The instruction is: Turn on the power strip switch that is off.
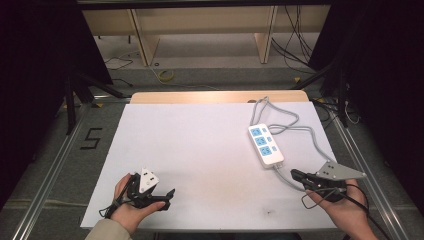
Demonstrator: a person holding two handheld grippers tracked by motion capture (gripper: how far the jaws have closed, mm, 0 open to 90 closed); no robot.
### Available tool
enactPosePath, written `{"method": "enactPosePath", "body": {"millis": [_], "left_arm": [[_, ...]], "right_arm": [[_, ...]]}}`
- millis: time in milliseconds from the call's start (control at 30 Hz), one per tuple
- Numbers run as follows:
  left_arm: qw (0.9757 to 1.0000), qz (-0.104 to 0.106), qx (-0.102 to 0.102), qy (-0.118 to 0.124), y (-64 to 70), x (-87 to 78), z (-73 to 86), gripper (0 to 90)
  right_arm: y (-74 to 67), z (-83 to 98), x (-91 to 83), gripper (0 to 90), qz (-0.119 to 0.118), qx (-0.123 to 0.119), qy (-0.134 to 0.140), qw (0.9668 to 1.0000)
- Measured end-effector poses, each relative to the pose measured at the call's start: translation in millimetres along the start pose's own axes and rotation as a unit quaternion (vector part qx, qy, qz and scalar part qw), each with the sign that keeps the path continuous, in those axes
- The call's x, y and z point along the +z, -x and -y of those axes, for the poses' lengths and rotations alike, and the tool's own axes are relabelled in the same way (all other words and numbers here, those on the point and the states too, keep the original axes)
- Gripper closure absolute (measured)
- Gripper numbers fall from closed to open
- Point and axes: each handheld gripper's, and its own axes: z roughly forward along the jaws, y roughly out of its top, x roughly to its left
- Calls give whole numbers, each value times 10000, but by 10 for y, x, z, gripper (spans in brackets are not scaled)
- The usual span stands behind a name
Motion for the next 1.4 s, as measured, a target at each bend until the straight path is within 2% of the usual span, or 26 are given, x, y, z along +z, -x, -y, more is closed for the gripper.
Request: {"method": "enactPosePath", "body": {"millis": [167,533,867,1400], "left_arm": [[10000,-30,-23,7,1,2,-5,115],[10000,-32,-28,46,-3,7,-10,126],[10000,-42,-12,51,-1,10,-16,127],[10000,-64,4,71,-5,7,-20,128]], "right_arm": [[34,-43,26,900,77,19,-73,9999],[66,-147,179,900,195,-22,-218,9996],[161,-253,357,900,340,-18,-330,9989],[274,-373,585,900,425,70,-465,9980]]}}
